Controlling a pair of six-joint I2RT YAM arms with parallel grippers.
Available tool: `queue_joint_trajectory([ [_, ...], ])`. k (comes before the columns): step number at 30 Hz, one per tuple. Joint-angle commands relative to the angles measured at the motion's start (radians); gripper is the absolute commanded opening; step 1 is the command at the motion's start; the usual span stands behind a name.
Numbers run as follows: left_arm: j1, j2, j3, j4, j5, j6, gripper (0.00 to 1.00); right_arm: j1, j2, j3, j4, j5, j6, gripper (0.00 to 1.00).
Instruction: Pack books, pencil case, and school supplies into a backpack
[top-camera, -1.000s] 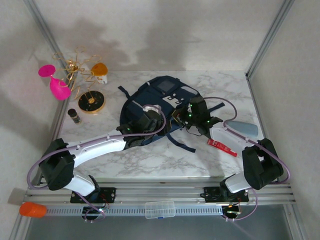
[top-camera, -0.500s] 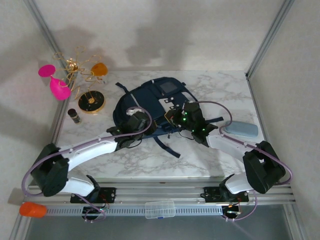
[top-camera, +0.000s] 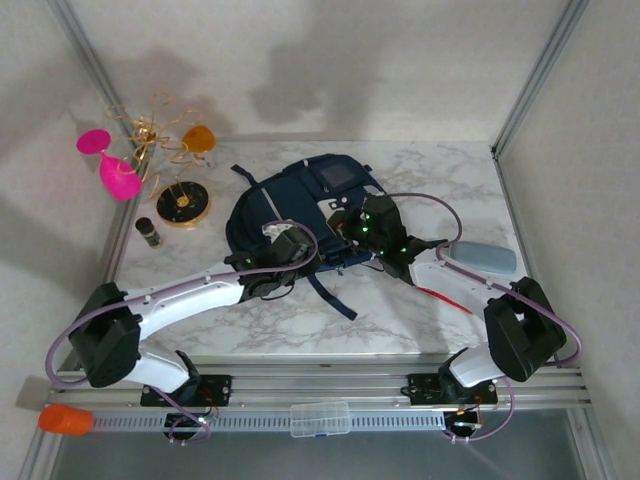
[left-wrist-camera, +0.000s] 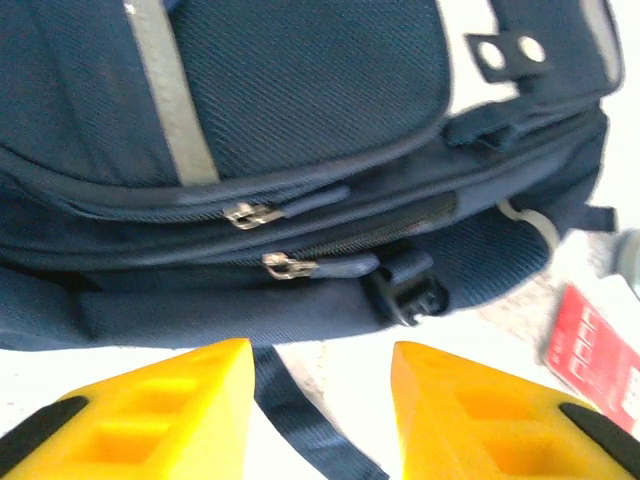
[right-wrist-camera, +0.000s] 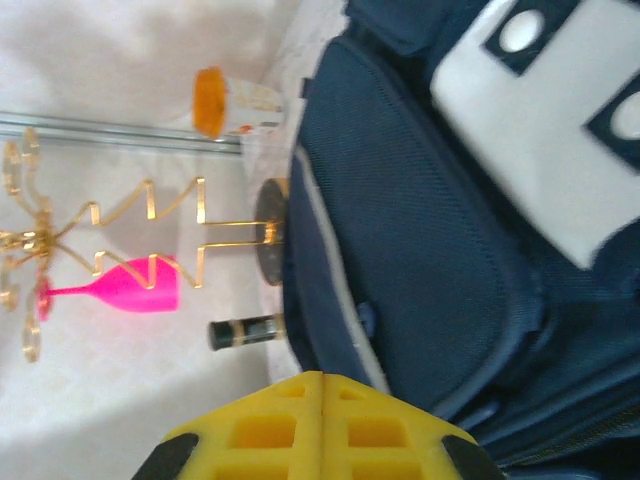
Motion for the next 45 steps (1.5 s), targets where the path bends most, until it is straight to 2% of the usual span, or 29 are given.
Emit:
queue_joint_trajectory([
  [1,0.040,-0.003,-0.001,-0.029,-0.111,-0.064,0.34,0.003,0.029,0.030,-0.157,-0.021,-0.108,0.12],
  [4,0.107,-0.027,-0.082,0.046,-0.059,-0.052,0.31,0.003,0.035,0.021,-0.158,-0.033,-0.231,0.27],
  [8,0.154,-0.053,-0.170,0.097,-0.055,-0.028,0.30,0.010,0.048,0.093,-0.215,0.006,-0.638,0.57],
  [9,0.165,-0.054,-0.186,0.103,-0.061,-0.021,0.31,0.013,0.058,0.112,-0.238,0.008,-0.737,0.62],
  [12,0.235,-0.047,-0.242,0.143,0.013,-0.003,0.30,0.017,0.106,0.172,-0.313,-0.015,-1.008,0.71],
  [19,0.345,-0.037,-0.353,0.230,0.066,0.026,0.30,0.038,0.176,0.196,-0.347,-0.160,-1.554,0.75],
  [24,0.382,-0.045,-0.363,0.250,0.104,0.064,0.29,0.106,0.243,0.216,-0.321,-0.106,-1.832,0.77],
  [29,0.396,-0.050,-0.354,0.241,0.114,0.084,0.29,0.144,0.279,0.210,-0.251,-0.029,-1.983,0.77],
  [31,0.398,-0.054,-0.356,0.246,0.122,0.085,0.29,0.157,0.284,0.192,-0.195,0.052,-2.024,0.77],
  [37,0.399,-0.049,-0.355,0.243,0.128,0.083,0.28,0.184,0.274,0.128,-0.011,0.100,-2.125,0.77],
  [42,0.403,-0.074,-0.355,0.239,0.126,0.082,0.29,0.182,0.353,0.215,-0.146,0.098,-2.211,0.69],
  [45,0.406,-0.077,-0.354,0.234,0.127,0.084,0.29,0.171,0.353,0.204,-0.130,0.065,-2.237,0.73],
])
